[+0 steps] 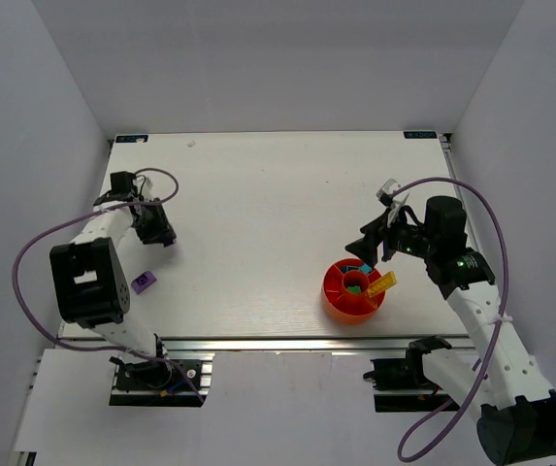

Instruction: Sort the legos into containers by color

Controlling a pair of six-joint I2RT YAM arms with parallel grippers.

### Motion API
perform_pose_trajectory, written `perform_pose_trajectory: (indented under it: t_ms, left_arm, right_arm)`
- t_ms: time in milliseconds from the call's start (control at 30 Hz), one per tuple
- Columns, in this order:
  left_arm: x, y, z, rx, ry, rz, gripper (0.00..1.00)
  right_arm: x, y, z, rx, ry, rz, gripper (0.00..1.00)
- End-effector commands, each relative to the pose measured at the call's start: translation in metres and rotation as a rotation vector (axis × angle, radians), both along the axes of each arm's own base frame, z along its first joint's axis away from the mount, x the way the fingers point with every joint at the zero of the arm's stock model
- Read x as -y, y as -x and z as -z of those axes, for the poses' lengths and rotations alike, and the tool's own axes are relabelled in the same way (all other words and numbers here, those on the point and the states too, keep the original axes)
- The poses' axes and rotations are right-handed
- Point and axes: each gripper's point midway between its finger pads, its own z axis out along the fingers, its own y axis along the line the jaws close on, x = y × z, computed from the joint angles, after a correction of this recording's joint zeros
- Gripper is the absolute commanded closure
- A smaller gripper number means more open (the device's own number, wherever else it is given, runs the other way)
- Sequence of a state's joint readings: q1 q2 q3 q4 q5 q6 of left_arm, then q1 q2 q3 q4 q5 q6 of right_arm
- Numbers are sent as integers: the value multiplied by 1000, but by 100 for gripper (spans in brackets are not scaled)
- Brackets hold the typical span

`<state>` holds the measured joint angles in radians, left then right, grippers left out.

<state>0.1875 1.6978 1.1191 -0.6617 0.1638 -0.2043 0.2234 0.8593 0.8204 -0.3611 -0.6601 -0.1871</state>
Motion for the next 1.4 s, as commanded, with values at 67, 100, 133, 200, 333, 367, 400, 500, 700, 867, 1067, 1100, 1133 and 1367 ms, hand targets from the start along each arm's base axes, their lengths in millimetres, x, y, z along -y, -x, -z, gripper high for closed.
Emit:
perform_pose_trajectory:
  t_ms: [67, 100, 133, 200, 333, 367, 400, 500, 700, 867, 1067, 1100, 1133, 1367]
  left_arm:
    - [104, -23, -123, 498, 327, 350, 99]
    - [131, -14, -149, 581, 396, 447, 99]
    - [145, -2, -149, 583, 436, 491, 99]
    - [184, 23, -166, 615, 552, 605, 99]
    - [257, 78, -202, 751, 728, 824, 100]
    - [266, 89, -210, 770, 745, 857, 100]
    - [275, 95, -212, 772, 757, 874, 100]
    - [312, 122, -225, 801, 796, 979, 100]
    - [393, 164, -211, 785, 779, 1202, 100]
    - [431, 181, -194, 813, 717, 1304, 100]
    - [457, 200, -186, 917, 723, 1435, 100]
    - [464, 206, -188, 963, 728, 1481, 100]
    - [467, 213, -187, 967, 750, 1515, 100]
    - [491, 226, -161, 987, 740, 1643, 99]
  right_arm:
    - [8, -20, 2, 19, 17, 71, 37]
    - [13, -25, 3, 17, 15, 100, 49]
    - [18, -31, 2, 27, 19, 140, 57]
    - [30, -40, 1, 35, 20, 216, 96]
    - [57, -61, -20, 71, -22, 386, 100]
    - [58, -63, -22, 59, -34, 396, 100]
    - [59, -64, -25, 57, -38, 399, 100]
    - [70, -72, -36, 58, -43, 424, 100]
    - [78, -73, -65, 87, -49, 449, 100]
    - [96, -68, -85, 121, -66, 534, 100]
    - [103, -57, -105, 145, -73, 560, 100]
    - [104, -56, -106, 144, -73, 563, 100]
    - [105, -56, -107, 142, -72, 568, 100]
    - [106, -51, -104, 121, -72, 566, 100]
